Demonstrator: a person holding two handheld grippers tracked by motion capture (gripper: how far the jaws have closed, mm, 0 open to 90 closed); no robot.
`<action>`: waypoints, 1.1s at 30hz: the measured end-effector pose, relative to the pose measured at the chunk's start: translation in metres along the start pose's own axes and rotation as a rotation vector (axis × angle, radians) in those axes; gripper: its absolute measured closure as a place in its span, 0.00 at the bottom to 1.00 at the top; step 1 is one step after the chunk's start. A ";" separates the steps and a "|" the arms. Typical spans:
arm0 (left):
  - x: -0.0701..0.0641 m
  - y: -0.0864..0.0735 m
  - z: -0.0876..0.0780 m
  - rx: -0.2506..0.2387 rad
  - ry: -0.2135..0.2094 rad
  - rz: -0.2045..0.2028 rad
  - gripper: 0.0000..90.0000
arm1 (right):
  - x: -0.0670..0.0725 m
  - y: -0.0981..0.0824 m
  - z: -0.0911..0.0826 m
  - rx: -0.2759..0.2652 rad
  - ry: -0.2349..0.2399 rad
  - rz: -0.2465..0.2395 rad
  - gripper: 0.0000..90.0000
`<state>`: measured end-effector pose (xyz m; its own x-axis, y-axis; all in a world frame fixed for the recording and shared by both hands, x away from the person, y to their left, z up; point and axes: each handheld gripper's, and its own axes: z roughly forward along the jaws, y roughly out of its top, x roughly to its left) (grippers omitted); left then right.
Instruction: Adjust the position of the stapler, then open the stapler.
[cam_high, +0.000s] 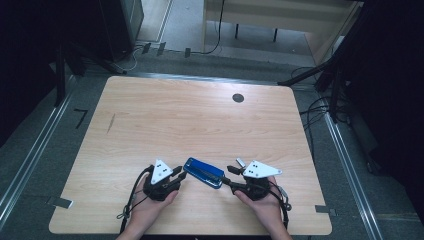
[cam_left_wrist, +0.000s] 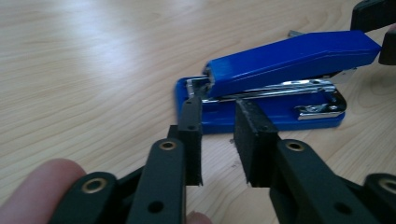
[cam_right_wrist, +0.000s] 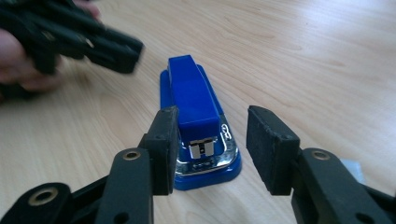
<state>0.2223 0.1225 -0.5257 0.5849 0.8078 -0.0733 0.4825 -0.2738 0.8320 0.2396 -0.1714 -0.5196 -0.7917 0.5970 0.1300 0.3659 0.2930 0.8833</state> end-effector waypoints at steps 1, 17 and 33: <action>-0.004 0.001 0.005 0.005 -0.002 0.014 0.86 | -0.001 -0.002 0.000 -0.012 0.009 0.032 0.65; -0.028 0.006 0.026 0.069 -0.084 0.065 1.00 | 0.001 -0.007 -0.005 0.060 0.000 0.048 1.00; -0.024 0.010 0.033 0.095 -0.115 0.051 1.00 | 0.005 -0.008 0.006 0.113 -0.035 0.034 1.00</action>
<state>0.2348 0.0830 -0.5339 0.6783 0.7281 -0.0995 0.5066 -0.3653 0.7810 0.2352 -0.1665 -0.5287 -0.7613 0.6329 0.1411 0.4463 0.3535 0.8221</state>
